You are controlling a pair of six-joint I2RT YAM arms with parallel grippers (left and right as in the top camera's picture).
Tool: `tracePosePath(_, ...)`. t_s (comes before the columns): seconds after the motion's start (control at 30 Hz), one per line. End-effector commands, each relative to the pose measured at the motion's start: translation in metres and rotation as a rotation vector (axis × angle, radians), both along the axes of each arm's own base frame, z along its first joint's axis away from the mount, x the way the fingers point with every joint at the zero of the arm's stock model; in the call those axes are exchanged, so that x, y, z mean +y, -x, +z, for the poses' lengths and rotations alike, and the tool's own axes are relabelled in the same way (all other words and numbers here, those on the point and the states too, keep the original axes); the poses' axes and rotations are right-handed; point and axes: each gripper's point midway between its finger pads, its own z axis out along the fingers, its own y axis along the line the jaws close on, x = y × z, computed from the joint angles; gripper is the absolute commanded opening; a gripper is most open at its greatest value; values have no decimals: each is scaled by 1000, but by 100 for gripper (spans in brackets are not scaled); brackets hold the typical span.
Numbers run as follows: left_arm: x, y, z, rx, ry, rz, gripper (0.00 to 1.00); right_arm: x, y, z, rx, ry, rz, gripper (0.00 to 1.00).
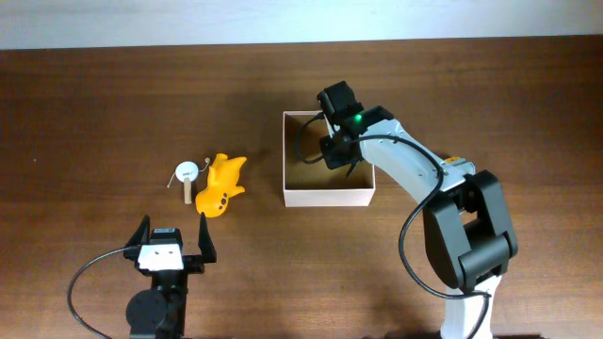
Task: Pack container
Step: 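Lower the cube into the box and open the right gripper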
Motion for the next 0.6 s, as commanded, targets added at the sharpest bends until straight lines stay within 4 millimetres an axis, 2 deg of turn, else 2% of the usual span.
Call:
tracePosePath(0.0,-2,0,-1,-2,-15,-12,99,-11,-3,-2,-6,36,4,4)
tracePosePath(0.4,-2,0,-1,-2,-14,-12,99,-15,-4,-1,-12,78,82,4)
tracePosePath(0.57,-2,0,-1,-1,-15,-12,99,18,15,-4,49,-24,232,4)
